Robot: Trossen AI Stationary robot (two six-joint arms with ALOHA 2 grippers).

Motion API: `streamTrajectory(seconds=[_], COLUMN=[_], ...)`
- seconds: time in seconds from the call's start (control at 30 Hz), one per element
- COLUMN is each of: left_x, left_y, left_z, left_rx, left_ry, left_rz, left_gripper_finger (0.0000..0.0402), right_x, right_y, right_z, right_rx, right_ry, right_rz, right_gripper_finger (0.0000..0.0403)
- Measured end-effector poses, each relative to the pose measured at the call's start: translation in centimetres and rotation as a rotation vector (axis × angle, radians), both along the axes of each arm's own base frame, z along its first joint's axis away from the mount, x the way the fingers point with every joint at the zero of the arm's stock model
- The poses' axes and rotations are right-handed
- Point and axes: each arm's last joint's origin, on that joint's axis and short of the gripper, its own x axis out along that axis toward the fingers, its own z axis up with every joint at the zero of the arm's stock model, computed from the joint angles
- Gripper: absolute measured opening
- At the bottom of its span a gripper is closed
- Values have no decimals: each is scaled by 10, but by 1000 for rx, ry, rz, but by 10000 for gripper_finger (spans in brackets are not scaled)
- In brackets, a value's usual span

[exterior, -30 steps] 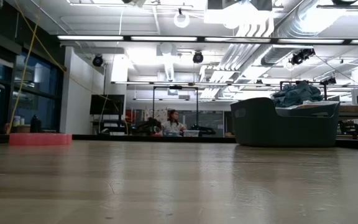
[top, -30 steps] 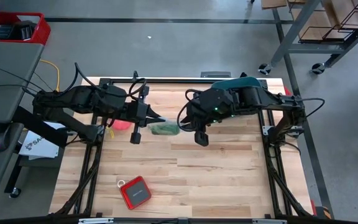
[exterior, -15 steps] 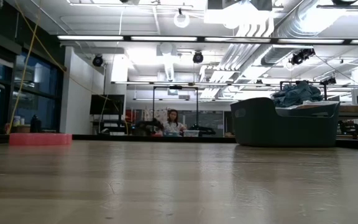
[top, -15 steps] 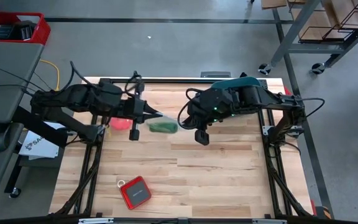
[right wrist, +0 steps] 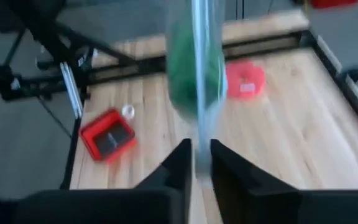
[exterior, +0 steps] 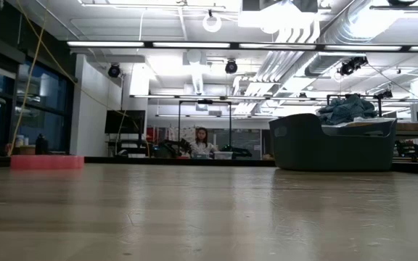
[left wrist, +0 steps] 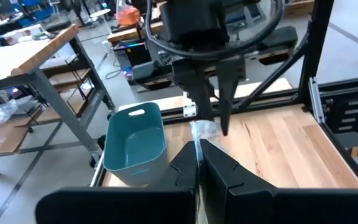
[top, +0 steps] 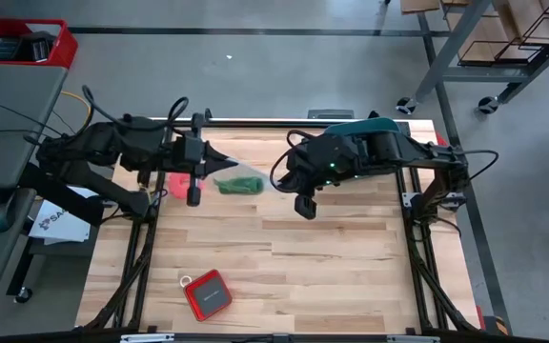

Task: Roll bandage
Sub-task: Close the transparent zip bag, then put the transparent zip bag into the blue bin

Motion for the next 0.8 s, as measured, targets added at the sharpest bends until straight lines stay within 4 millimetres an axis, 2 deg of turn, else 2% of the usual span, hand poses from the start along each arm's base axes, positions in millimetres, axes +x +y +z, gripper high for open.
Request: streamTrajectory(seconds=[0.1,0.3,0.43,0.57,0.67,0.73,0.8], left_x=[3,7,13,19,24,28,30], left_y=[0,-1,-2,-3,-4,-5,-5], left_z=[-1,3,3,0,-1,-3,-4], left_rx=[1,6,6,7,4,-1,-7], left_ry=[5,-41,-63,-52,-52,-46,-44], left_rz=[0,-6,-10,-12,-11,-10,-8], left_gripper_finger=[0,0,0,0,0,0,0], right_x=[0,3,5,7,8,7,7], right_y=[-1,-1,-1,-2,-3,-3,-3], right_z=[8,7,5,6,7,7,7], right_rx=[-27,-55,-99,-122,-126,-132,-139], right_ry=[-67,-79,-78,-95,-102,-101,-99], right_rz=[-3,0,16,-22,-36,-46,-54], right_gripper_finger=[84,182,206,201,173,124,49])
